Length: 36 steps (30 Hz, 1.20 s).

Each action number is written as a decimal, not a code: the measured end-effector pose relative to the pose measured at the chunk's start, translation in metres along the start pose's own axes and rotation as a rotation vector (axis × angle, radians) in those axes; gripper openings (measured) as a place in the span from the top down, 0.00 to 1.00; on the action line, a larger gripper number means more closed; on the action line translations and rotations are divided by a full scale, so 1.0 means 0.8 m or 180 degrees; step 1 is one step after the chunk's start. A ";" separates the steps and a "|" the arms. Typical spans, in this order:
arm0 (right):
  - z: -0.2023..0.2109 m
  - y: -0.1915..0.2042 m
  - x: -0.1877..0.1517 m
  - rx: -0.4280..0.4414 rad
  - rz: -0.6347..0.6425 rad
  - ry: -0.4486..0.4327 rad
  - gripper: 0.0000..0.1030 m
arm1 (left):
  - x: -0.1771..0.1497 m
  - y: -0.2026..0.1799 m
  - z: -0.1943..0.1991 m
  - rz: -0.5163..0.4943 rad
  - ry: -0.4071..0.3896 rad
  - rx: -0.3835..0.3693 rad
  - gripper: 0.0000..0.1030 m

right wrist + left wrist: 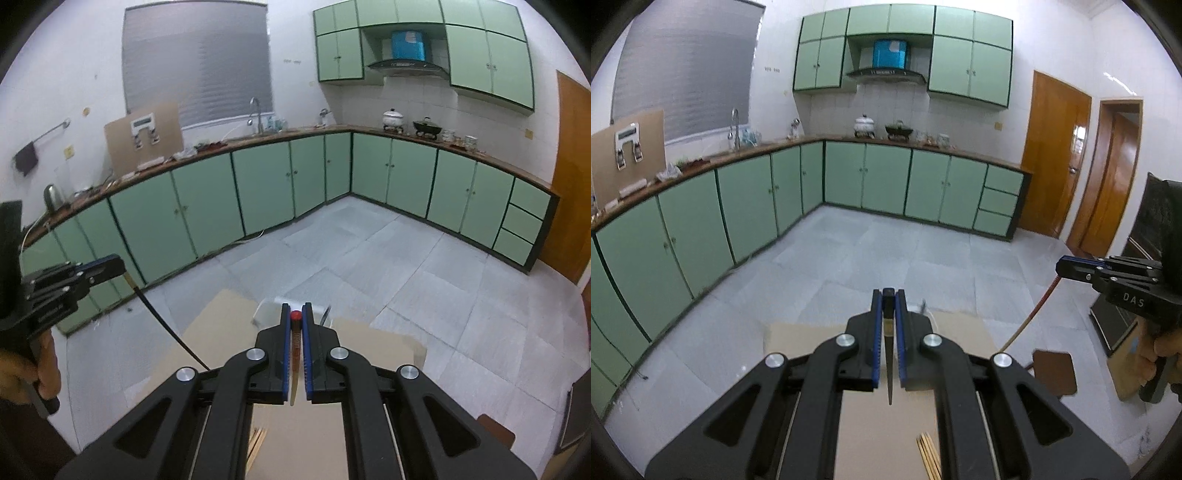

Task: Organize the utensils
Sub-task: 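Carry both chopsticks to the white holder and lower them into it, then open both tools to release the chopsticks into the holder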

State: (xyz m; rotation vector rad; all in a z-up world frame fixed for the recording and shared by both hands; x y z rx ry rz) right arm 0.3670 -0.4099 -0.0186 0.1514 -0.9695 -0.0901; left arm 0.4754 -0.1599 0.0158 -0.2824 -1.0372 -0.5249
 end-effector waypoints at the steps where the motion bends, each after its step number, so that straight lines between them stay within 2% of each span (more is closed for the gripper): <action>1: -0.006 -0.003 0.012 -0.0028 -0.0008 -0.0033 0.94 | 0.010 0.002 -0.007 0.0011 -0.0030 0.0016 0.94; 9: -0.056 -0.011 0.064 -0.0122 -0.0024 -0.0211 0.94 | 0.063 0.012 -0.057 0.0065 -0.0260 0.0096 0.94; 15: -0.120 -0.023 0.071 -0.0183 -0.0043 -0.0226 0.94 | 0.064 0.021 -0.119 0.0113 -0.0280 0.0147 0.94; 26: -0.225 -0.052 0.038 -0.0149 -0.0266 -0.0090 0.94 | 0.005 0.034 -0.234 0.0296 -0.0123 0.0077 0.94; 33: -0.261 -0.061 0.008 -0.0113 -0.0359 0.0051 0.94 | -0.039 0.044 -0.262 0.0323 0.0029 0.0066 0.94; 35: -0.263 -0.063 0.000 -0.0112 -0.0362 0.0068 0.93 | -0.045 0.047 -0.264 0.0316 0.0060 0.0092 0.93; 36: -0.263 -0.063 0.000 -0.0118 -0.0375 0.0057 0.92 | -0.047 0.049 -0.264 0.0328 0.0069 0.0094 0.89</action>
Point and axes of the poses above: each gripper's, at about its wrist camera, not at the fingertips, and z roughly against the way its jaws point, y to its left, x to its top, the point moved 8 cm from there along -z, roughly the way its jaws point, and after that the axes turned 7 degrees about -z, right-handed, at the moved point
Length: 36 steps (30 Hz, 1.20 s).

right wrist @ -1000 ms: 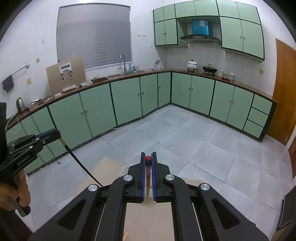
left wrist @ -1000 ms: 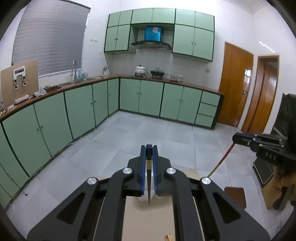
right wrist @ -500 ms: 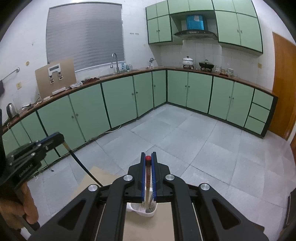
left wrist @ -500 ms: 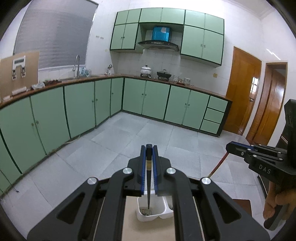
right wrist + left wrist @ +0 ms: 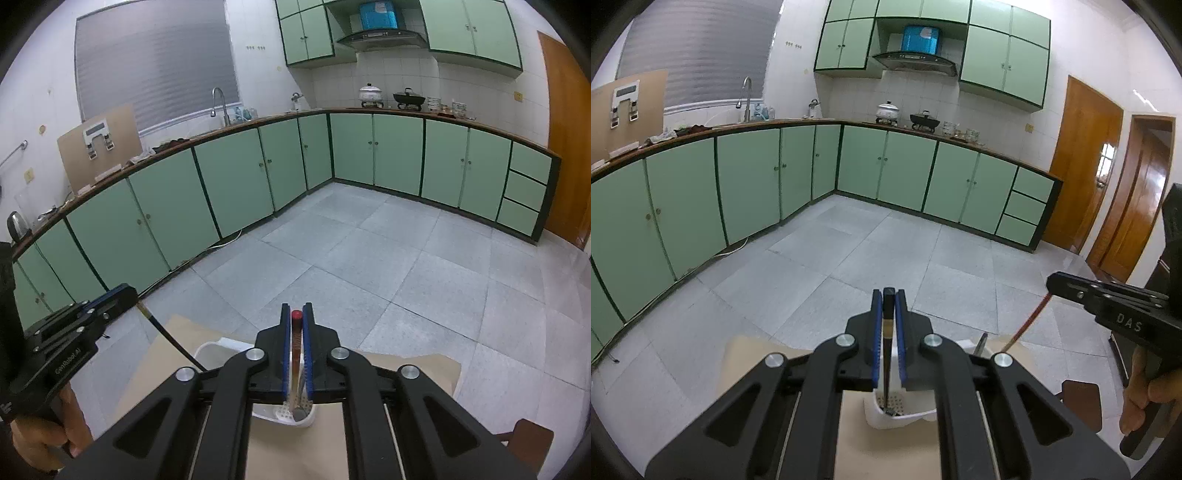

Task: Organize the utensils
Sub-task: 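Open both tools to release the chopsticks into the holder, then move both tools back over the remaining chopsticks on the table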

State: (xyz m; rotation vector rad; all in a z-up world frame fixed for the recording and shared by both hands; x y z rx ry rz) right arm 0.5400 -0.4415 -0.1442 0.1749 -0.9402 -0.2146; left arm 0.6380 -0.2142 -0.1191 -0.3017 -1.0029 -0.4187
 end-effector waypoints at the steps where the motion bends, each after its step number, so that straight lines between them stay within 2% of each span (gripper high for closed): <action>1: 0.002 -0.001 -0.001 0.0008 -0.0009 -0.0001 0.89 | -0.001 0.002 0.002 0.0011 0.0001 0.0007 0.85; 2: 0.004 -0.002 -0.001 0.0007 -0.0008 -0.0008 0.85 | -0.002 0.003 0.006 0.0018 -0.0013 0.0031 0.75; 3: 0.007 -0.003 0.002 0.0004 -0.0005 -0.0026 0.83 | -0.001 0.005 0.010 0.0021 -0.0034 0.0050 0.68; 4: 0.012 -0.002 0.003 0.0001 -0.0002 -0.0053 0.80 | 0.000 0.007 0.016 0.0017 -0.0055 0.0058 0.68; 7: 0.027 -0.005 0.006 0.0001 -0.0009 -0.0096 0.80 | 0.005 0.011 0.035 -0.0024 -0.0104 0.0082 0.65; 9: 0.042 -0.008 0.008 -0.0005 -0.0014 -0.0139 0.80 | 0.007 0.014 0.048 -0.0038 -0.0131 0.0099 0.58; 12: 0.063 -0.012 0.007 -0.0005 -0.0016 -0.0195 0.79 | 0.006 0.016 0.072 -0.0041 -0.0167 0.0105 0.56; 16: 0.098 -0.018 -0.005 0.0032 -0.0055 -0.0278 0.78 | -0.007 0.017 0.107 -0.0081 -0.0203 0.0105 0.52; 18: 0.122 -0.020 -0.019 0.0046 -0.0051 -0.0344 0.78 | -0.017 0.016 0.126 -0.0128 -0.0243 0.0139 0.45; 19: 0.131 -0.021 -0.027 0.0057 -0.0066 -0.0363 0.78 | -0.023 0.014 0.135 -0.0145 -0.0258 0.0137 0.44; 22: 0.164 -0.026 -0.066 0.0050 -0.0026 -0.0447 0.77 | -0.054 0.008 0.170 -0.0214 -0.0305 0.0130 0.40; 24: 0.184 -0.028 -0.092 0.0024 0.0010 -0.0503 0.76 | -0.081 0.004 0.195 -0.0253 -0.0343 0.0153 0.33; 29: 0.235 -0.024 -0.188 -0.0019 0.0158 -0.0605 0.71 | -0.159 -0.016 0.253 -0.0313 -0.0408 0.0235 0.21; 33: 0.261 -0.011 -0.276 0.0000 0.0214 -0.0504 0.64 | -0.238 -0.035 0.294 -0.0242 -0.0313 0.0241 0.13; 36: 0.270 0.000 -0.344 0.0054 0.0139 -0.0373 0.54 | -0.295 -0.047 0.316 -0.0242 -0.0204 0.0242 0.08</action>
Point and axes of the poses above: each gripper's, at about its wrist camera, not at the fingertips, and z roughly against the way its jaws point, y to its left, x to its top, the point moved 8 cm from there along -z, roughly the way its jaws point, and after that the axes turned 7 degrees about -z, right-handed, at the moved point
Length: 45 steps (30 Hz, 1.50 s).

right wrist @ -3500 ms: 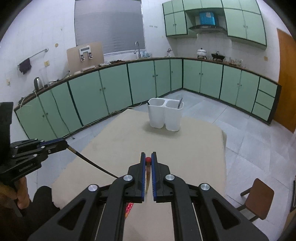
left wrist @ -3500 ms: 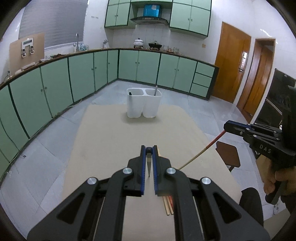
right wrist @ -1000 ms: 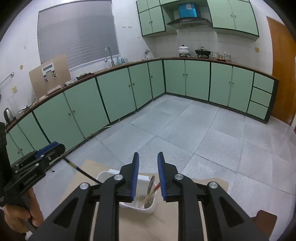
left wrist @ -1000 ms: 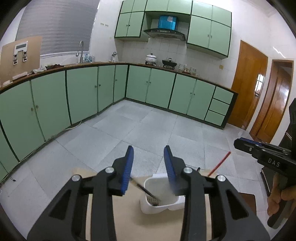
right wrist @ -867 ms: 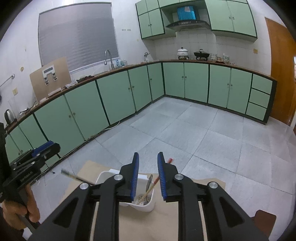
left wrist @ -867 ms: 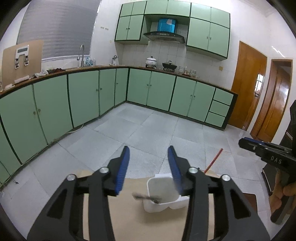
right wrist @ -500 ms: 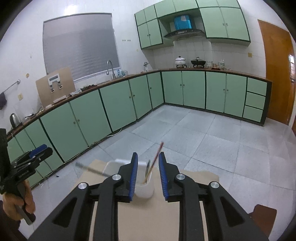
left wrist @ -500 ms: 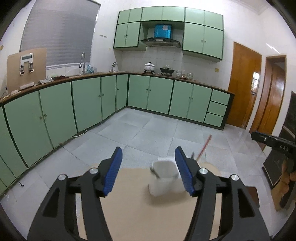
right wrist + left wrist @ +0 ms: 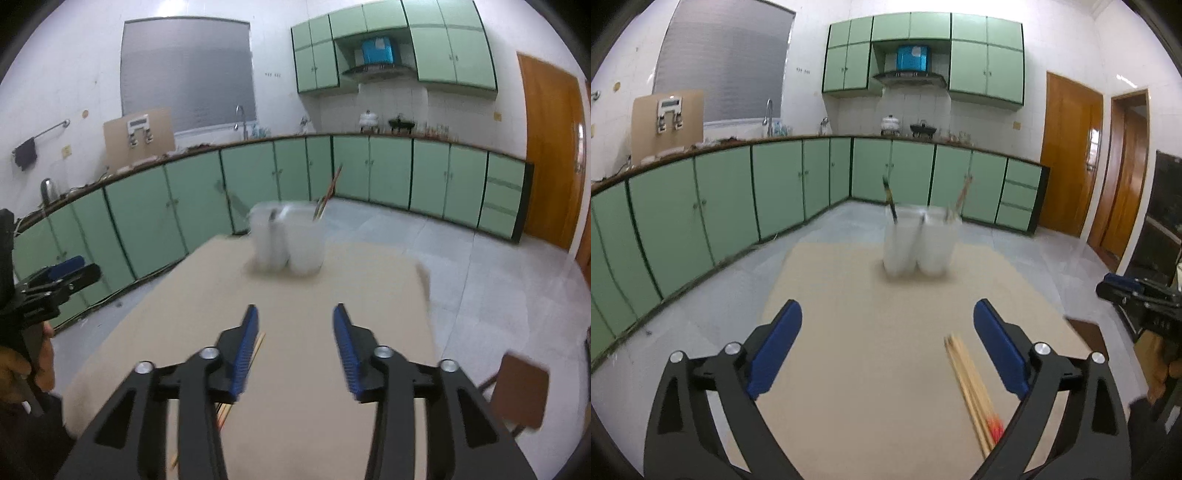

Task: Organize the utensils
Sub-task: 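Move both tools back over the remaining chopsticks on the table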

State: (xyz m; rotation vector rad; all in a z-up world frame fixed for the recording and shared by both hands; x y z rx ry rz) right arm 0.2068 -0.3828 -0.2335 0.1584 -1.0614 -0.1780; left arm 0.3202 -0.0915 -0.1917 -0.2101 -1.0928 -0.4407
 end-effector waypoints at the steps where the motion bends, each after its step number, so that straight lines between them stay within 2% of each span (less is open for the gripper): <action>1: 0.004 0.005 -0.027 -0.0004 -0.0038 0.0046 0.52 | -0.016 -0.004 0.007 -0.0004 0.0029 0.0007 0.08; 5: 0.000 0.024 -0.112 -0.0010 0.0017 0.0302 0.52 | -0.073 -0.016 0.037 0.0008 0.0090 0.0031 0.08; 7: -0.006 0.037 -0.157 0.0015 0.0084 0.0458 0.52 | -0.089 -0.013 0.046 0.0027 0.0107 0.0071 0.08; 13: -0.011 0.065 -0.222 0.0016 0.0446 0.0664 0.53 | -0.121 -0.002 0.059 0.0165 0.0154 0.0151 0.08; 17: -0.019 0.074 -0.227 0.0034 0.0502 0.0698 0.53 | -0.135 0.004 0.058 0.0275 0.0209 0.0138 0.08; 23: -0.033 0.082 -0.228 0.0068 0.0534 0.0633 0.53 | -0.135 0.000 0.051 0.0279 0.0238 0.0124 0.08; 28: -0.041 0.062 -0.219 -0.0034 0.0378 0.0604 0.54 | -0.148 -0.012 0.041 0.0254 0.0320 0.0070 0.08; 34: -0.036 0.018 -0.211 -0.0167 0.0174 0.0606 0.54 | -0.173 -0.054 0.024 0.0076 0.0481 -0.0115 0.08; 41: -0.030 0.005 -0.209 -0.0163 0.0095 0.0582 0.53 | -0.200 -0.095 -0.003 -0.0192 0.0677 -0.0210 0.08; 45: -0.029 0.003 -0.211 -0.0153 0.0079 0.0586 0.53 | -0.209 -0.103 -0.011 -0.0235 0.0762 -0.0234 0.08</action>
Point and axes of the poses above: each gripper's, at about its wrist camera, not at the fingertips, and z roughly against the way its jaws point, y to its left, x to its top, the point moved 8 cm from there along -z, roughly the way its jaws point, and after that the axes turned 7 degrees about -z, right-handed, at the moved point
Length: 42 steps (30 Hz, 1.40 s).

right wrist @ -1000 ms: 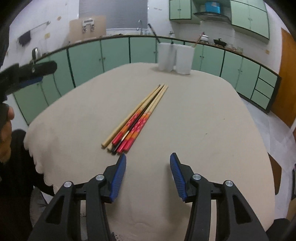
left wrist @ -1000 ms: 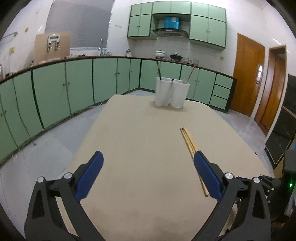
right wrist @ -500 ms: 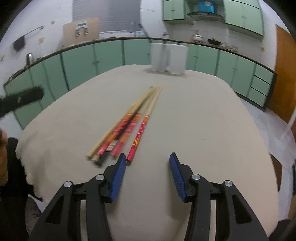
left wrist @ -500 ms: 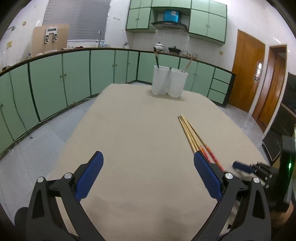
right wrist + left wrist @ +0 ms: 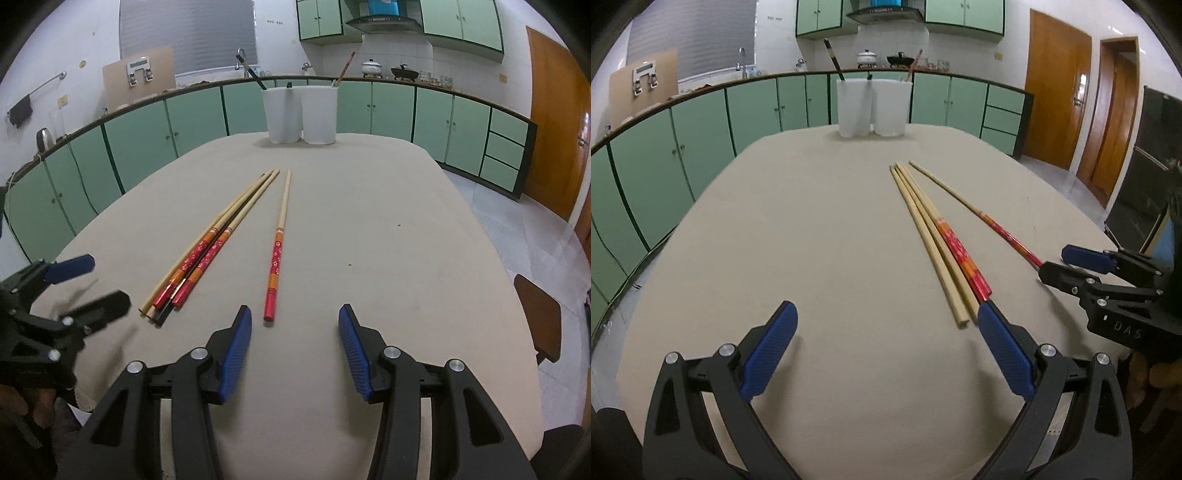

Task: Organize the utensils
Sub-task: 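Move both tools back over the remaining chopsticks on the table, then grasp a plain wooden chopstick with the left tool while the right tool grasps a red chopstick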

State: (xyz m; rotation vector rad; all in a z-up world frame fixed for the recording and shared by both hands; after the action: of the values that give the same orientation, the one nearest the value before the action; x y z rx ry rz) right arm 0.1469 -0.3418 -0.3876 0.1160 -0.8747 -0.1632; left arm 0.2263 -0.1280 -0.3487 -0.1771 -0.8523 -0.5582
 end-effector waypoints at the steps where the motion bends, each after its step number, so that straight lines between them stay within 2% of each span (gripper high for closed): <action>1: -0.001 0.001 0.000 -0.0002 0.0006 0.0003 0.52 | -0.001 -0.002 -0.002 -0.0027 0.0015 0.0013 0.08; 8: -0.003 0.001 0.000 0.0002 0.0009 -0.0004 0.52 | -0.004 0.003 -0.017 0.0027 0.0114 0.0118 0.09; 12: -0.005 0.005 0.001 0.0014 0.0038 -0.0008 0.52 | -0.003 0.011 -0.013 0.0110 0.0087 0.0143 0.22; 17: -0.010 0.013 0.004 0.0019 0.0105 -0.0024 0.53 | 0.000 0.000 -0.015 0.0006 0.0069 0.0111 0.26; 19: -0.015 0.013 0.006 -0.0008 0.0126 -0.0013 0.57 | 0.002 -0.004 -0.018 -0.0004 0.0058 0.0092 0.31; 22: -0.018 0.012 0.008 -0.0039 0.0102 -0.0009 0.72 | 0.006 -0.007 -0.020 0.0020 0.0014 0.0076 0.48; 25: -0.019 0.015 0.009 -0.0062 0.0115 -0.0012 0.88 | 0.008 -0.006 -0.021 0.0091 -0.0040 0.0037 0.77; 26: -0.019 0.016 0.009 -0.0089 0.0124 -0.0024 0.93 | 0.008 -0.004 -0.021 0.0128 -0.0049 0.0056 0.89; 27: -0.019 0.016 0.009 -0.0117 0.0121 -0.0036 0.94 | 0.008 -0.001 -0.020 0.0165 -0.0054 0.0077 0.93; 33: -0.016 -0.008 0.011 -0.0400 -0.0176 -0.0129 0.94 | 0.002 0.027 -0.017 0.0448 -0.0066 0.0382 0.94; 37: -0.016 -0.004 0.010 -0.0283 -0.0146 -0.0095 0.93 | 0.001 0.028 -0.015 0.0446 -0.0042 0.0364 0.91; 40: -0.012 -0.004 0.008 -0.0192 -0.0153 -0.0064 0.89 | -0.001 0.026 -0.010 0.0385 -0.0027 0.0329 0.72; 41: -0.011 -0.005 0.007 -0.0186 -0.0149 -0.0059 0.87 | -0.003 0.025 -0.008 0.0372 -0.0021 0.0327 0.68; 42: -0.010 -0.005 0.006 -0.0189 -0.0138 -0.0057 0.87 | -0.004 0.025 -0.007 0.0346 -0.0015 0.0326 0.68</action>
State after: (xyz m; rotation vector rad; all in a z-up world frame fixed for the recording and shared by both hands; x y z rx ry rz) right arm 0.1558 -0.3466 -0.3897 0.0782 -0.8848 -0.2310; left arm 0.2387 -0.1119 -0.3536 -0.1304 -0.8683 -0.4117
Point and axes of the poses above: each gripper's, at about its wrist camera, not at the fingertips, and z roughly against the way its jaws point, y to its left, x to its top, the point moved 8 cm from there along -z, roughly the way its jaws point, and after that the axes turned 7 degrees about -z, right-handed, at the moved point
